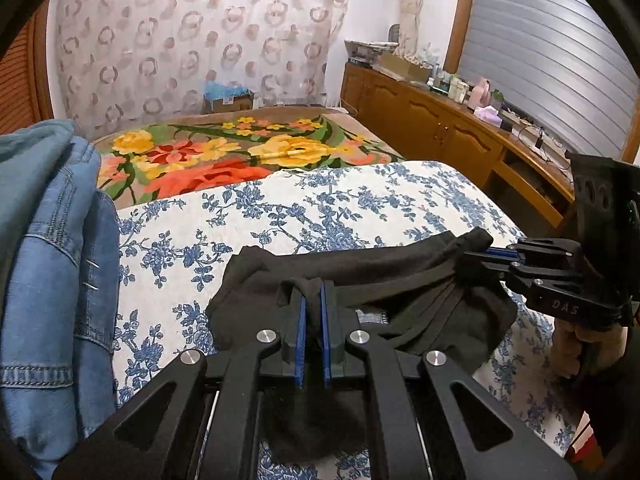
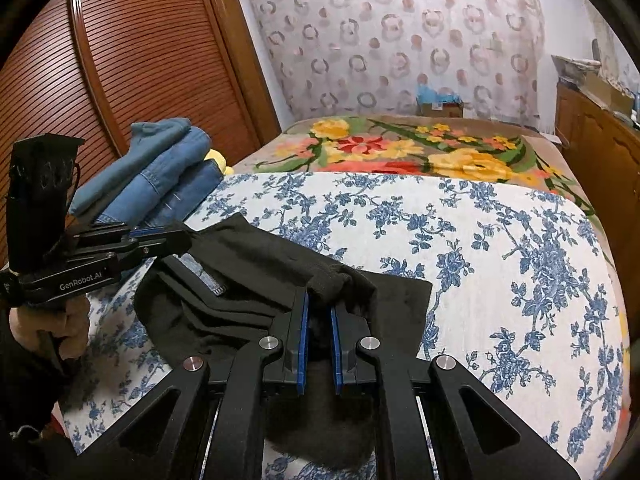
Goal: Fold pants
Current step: 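Lift the held edge and fold it over the shorts with both grippers, then lower the folded edge onto the shorts and open both grippers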
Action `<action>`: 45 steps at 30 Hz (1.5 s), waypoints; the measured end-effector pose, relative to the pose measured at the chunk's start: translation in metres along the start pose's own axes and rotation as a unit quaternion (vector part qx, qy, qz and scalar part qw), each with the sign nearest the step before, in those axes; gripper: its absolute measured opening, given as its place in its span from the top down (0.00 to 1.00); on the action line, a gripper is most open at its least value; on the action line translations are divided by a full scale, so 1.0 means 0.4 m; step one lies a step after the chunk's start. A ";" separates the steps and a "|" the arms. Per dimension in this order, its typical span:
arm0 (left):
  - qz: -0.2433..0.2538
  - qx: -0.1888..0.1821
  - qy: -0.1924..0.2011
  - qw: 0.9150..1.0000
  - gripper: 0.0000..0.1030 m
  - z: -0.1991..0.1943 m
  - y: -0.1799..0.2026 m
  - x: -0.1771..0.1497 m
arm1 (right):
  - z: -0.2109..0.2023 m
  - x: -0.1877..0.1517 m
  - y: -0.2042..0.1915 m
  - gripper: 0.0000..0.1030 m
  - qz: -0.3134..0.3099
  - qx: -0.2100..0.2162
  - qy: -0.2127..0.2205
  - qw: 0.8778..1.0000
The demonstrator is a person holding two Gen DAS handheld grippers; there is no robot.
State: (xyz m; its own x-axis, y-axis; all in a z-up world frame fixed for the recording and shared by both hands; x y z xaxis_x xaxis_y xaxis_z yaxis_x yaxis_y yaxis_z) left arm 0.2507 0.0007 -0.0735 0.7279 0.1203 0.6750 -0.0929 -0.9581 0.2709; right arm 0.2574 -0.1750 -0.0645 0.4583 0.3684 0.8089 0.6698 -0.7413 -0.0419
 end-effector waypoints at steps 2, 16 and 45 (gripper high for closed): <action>0.000 0.003 -0.002 1.000 0.93 0.007 -0.004 -0.001 | 0.003 -0.002 0.004 0.91 0.000 0.000 -0.001 1.000; 0.001 0.015 0.006 1.000 0.55 -0.036 -0.014 -0.009 | -0.052 -0.008 0.016 0.77 -0.005 -0.025 0.013 1.000; 0.018 0.047 -0.045 0.998 0.55 0.072 -0.039 -0.008 | 0.022 0.028 0.048 0.92 -0.058 0.001 -0.026 0.998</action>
Point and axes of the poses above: each gripper's, at about its wrist camera, not at the fingertips, and z roughly the way its jaws point, y to its right, x to its top, the point moved 3 cm from there along z, roughly the way its jaws point, and after that the axes turned 11 degrees about -z, right-handed, at the moved point
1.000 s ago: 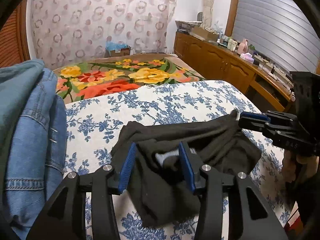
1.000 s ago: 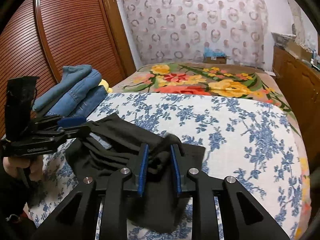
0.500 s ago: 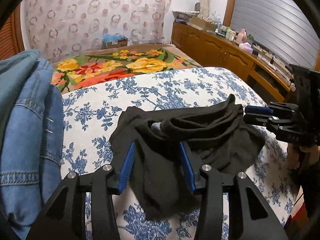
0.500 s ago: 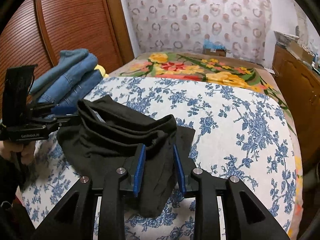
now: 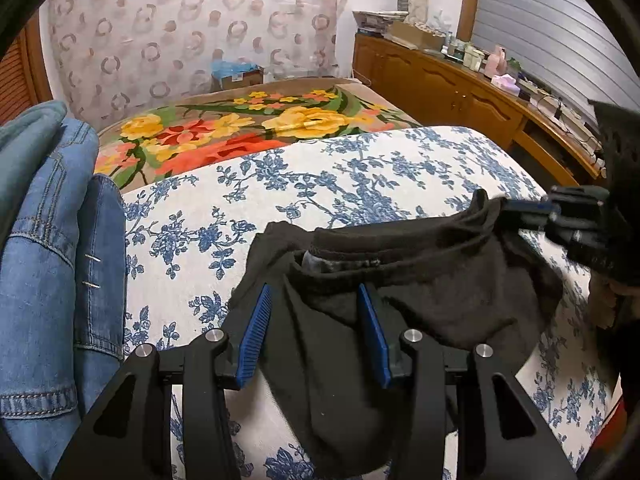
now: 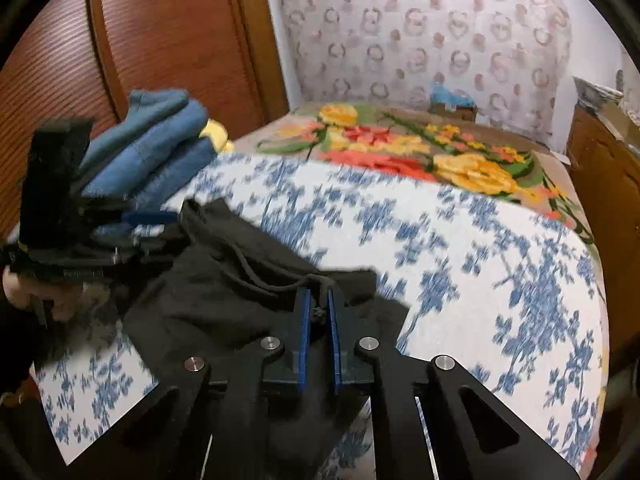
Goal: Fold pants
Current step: 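Lower the folded edge onto the shorts and open both grippers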
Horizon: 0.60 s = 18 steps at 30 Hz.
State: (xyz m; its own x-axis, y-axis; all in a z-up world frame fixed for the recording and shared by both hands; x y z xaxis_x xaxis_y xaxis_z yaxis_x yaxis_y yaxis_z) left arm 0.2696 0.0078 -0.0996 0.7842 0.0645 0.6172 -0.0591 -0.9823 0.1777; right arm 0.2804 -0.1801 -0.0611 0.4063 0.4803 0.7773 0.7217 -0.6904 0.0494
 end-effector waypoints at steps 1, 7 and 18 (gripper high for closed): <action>-0.001 0.001 0.000 1.000 0.55 0.002 -0.002 0.000 | -0.002 0.004 0.008 0.93 0.006 -0.003 0.007 1.000; -0.007 -0.001 0.005 1.000 0.55 -0.001 -0.009 0.005 | 0.014 0.017 0.031 0.93 0.028 -0.031 0.015 0.999; -0.009 -0.016 0.025 1.000 0.55 -0.074 0.003 -0.015 | 0.004 0.015 0.023 0.81 0.042 -0.048 -0.006 0.998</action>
Point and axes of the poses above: each gripper's, at about its wrist camera, not at the fingertips, and z roughly the way its jaws point, y to its right, x to its top, the point moved 3 cm from there along z, roughly the way its jaws point, and after that the axes turned 11 degrees about -z, right-handed, at the moved point
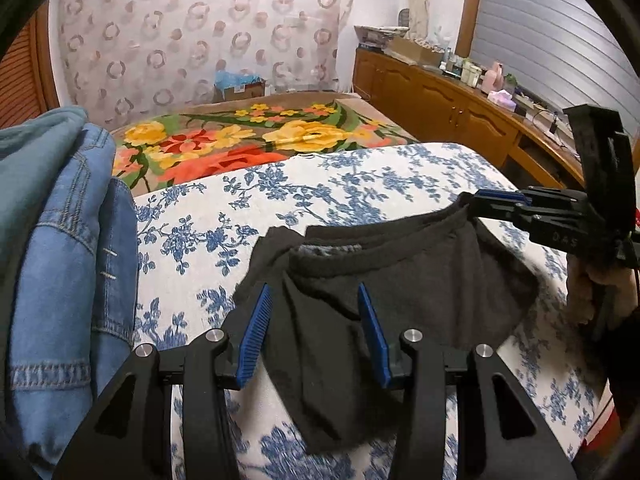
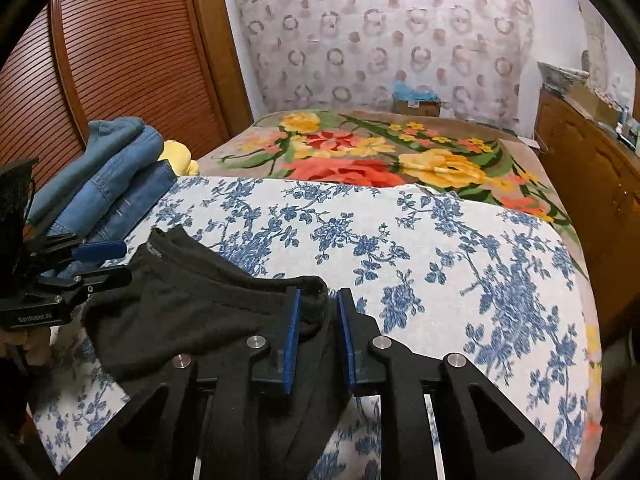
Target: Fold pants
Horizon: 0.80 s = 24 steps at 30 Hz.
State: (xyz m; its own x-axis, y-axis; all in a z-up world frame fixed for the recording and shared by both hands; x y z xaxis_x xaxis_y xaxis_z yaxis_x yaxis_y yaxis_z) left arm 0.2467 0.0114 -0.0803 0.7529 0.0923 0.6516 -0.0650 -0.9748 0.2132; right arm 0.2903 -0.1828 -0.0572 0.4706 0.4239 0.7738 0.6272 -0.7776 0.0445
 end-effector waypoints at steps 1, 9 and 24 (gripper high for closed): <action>0.001 -0.002 0.001 1.000 0.55 -0.010 0.001 -0.006 | -0.009 -0.005 -0.002 0.80 -0.001 -0.002 -0.001 1.000; -0.003 -0.006 -0.005 1.000 0.55 -0.054 -0.001 -0.064 | -0.100 -0.083 -0.022 0.68 0.011 -0.005 -0.010 1.000; -0.005 -0.011 -0.023 1.000 0.56 -0.074 0.000 -0.139 | -0.175 -0.179 -0.081 0.64 0.022 0.018 -0.032 0.999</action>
Point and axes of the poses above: each gripper's, at about its wrist camera, not at the fingertips, and z roughly the way its jaws point, y to its right, x to its top, the point moved 3 cm from there along z, roughly the way its jaws point, and after that the axes turned 11 degrees about -z, right-handed, at the moved point
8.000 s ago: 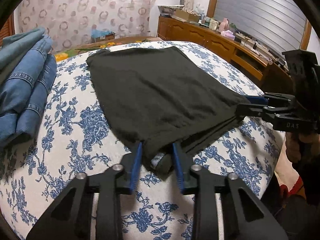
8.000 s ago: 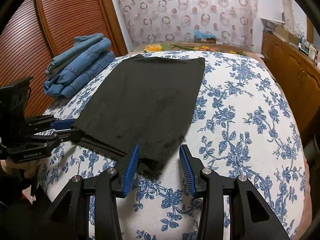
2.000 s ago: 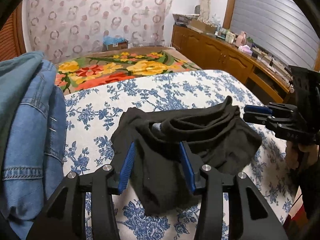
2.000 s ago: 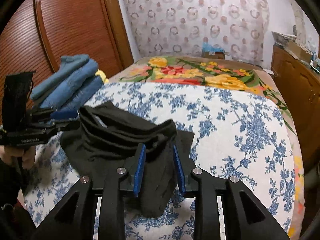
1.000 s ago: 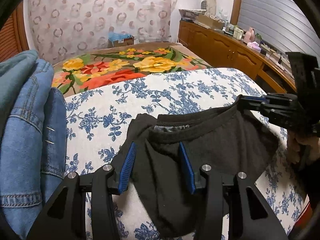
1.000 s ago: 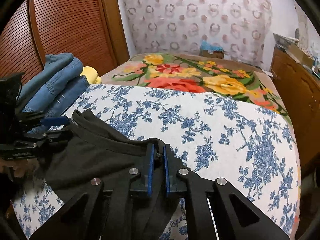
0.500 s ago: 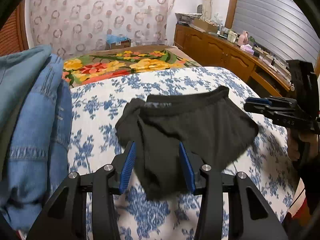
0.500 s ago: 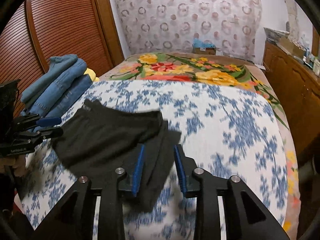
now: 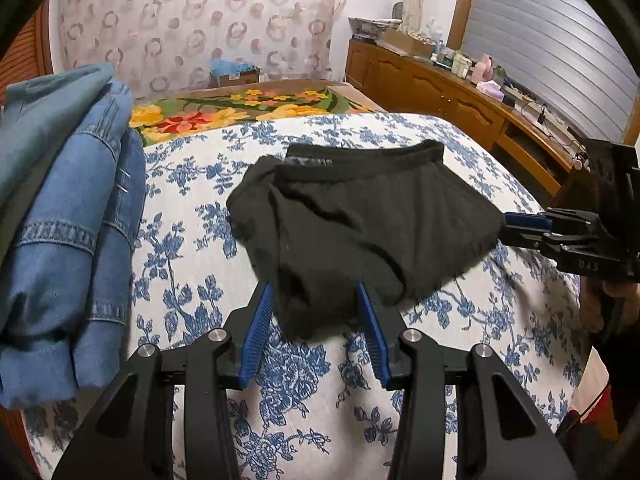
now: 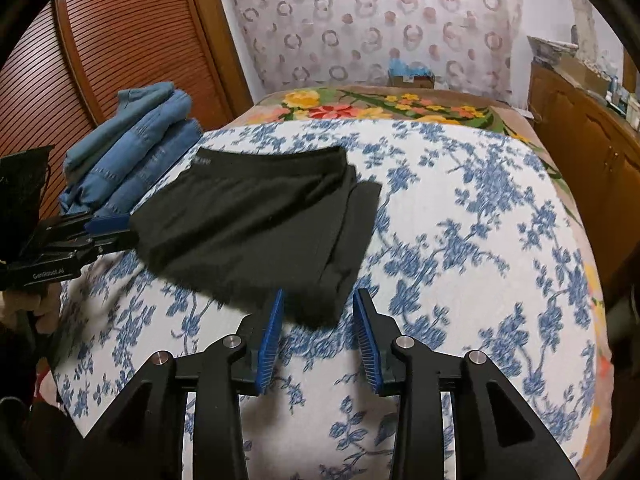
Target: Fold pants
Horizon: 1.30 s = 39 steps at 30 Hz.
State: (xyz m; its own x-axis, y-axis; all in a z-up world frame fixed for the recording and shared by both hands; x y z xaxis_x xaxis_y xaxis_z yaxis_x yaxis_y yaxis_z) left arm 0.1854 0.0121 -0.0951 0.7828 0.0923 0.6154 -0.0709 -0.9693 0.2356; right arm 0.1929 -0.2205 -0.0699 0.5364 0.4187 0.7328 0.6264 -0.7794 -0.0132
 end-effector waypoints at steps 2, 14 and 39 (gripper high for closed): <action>0.001 -0.001 -0.004 1.000 0.56 0.005 0.001 -0.006 | 0.004 -0.002 -0.004 0.64 -0.003 0.000 -0.005 1.000; 0.005 0.000 -0.015 1.000 0.62 0.029 0.005 -0.019 | 0.030 0.016 -0.001 0.68 -0.003 0.010 0.001 1.000; -0.003 -0.017 0.034 0.999 0.88 -0.066 0.003 -0.010 | -0.061 -0.021 -0.002 0.94 0.004 0.004 0.041 0.999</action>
State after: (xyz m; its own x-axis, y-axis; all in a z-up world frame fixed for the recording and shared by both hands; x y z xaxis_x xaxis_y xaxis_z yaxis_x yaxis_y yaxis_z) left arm 0.1660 0.0164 -0.0773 0.7396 0.1137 0.6633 -0.0886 -0.9606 0.2635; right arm 0.1741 -0.2345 -0.0595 0.4943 0.3726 0.7854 0.6269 -0.7787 -0.0252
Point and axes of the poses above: each gripper's, at about its wrist camera, not at the fingertips, and z roughly the way its jaws point, y to its right, x to its top, the point moved 3 cm from there along z, roughly the way its jaws point, and after that the axes turned 11 degrees about -z, right-handed, at the moved point
